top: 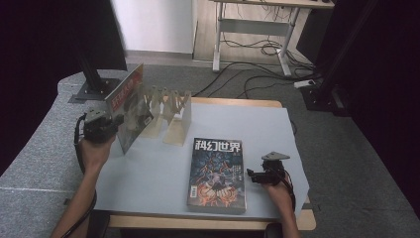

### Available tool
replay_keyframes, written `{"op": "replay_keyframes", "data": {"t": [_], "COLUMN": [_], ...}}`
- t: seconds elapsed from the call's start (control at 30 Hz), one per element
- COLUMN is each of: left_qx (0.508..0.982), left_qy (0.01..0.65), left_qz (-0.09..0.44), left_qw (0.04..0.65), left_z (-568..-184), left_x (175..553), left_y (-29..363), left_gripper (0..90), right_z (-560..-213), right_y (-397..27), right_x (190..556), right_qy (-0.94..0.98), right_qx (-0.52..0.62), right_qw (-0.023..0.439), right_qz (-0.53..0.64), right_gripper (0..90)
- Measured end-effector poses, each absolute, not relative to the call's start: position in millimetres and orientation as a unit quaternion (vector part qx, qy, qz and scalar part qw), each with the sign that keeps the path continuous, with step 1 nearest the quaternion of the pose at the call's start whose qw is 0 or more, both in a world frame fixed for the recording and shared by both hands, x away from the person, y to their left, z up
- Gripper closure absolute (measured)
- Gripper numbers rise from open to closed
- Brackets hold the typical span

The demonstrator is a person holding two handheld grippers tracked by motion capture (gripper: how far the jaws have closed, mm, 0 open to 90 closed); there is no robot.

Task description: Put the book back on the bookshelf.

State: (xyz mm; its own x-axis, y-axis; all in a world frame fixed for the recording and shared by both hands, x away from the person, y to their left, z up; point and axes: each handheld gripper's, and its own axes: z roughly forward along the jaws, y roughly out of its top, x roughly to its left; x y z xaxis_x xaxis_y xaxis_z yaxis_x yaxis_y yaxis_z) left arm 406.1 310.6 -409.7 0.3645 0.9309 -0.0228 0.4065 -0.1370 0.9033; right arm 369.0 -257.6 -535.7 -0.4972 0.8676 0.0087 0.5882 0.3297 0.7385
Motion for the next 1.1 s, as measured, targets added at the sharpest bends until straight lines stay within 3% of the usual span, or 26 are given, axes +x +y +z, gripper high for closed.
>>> {"op": "replay_keyframes", "data": {"t": [0.2, 0.37, 1.1], "left_qx": [0.7, 0.701, 0.672], "left_qy": [0.502, 0.517, 0.489], "left_qz": [0.276, 0.285, 0.288], "left_qw": [0.426, 0.4, 0.476], "left_z": [-414, -411, -409], "left_x": [411, 414, 420], "left_y": [312, 309, 292], "left_gripper": [72.9, 86.3, 87.4], "right_z": [-536, -536, -536], "right_y": [-258, -258, -258], "right_x": [369, 369, 369], "right_qy": [0.791, 0.791, 0.791], "right_qx": [0.46, 0.46, 0.46], "right_qw": [0.199, 0.199, 0.199], "right_qz": [0.351, 0.351, 0.351], "right_gripper": [12.4, 12.4, 12.4]}}
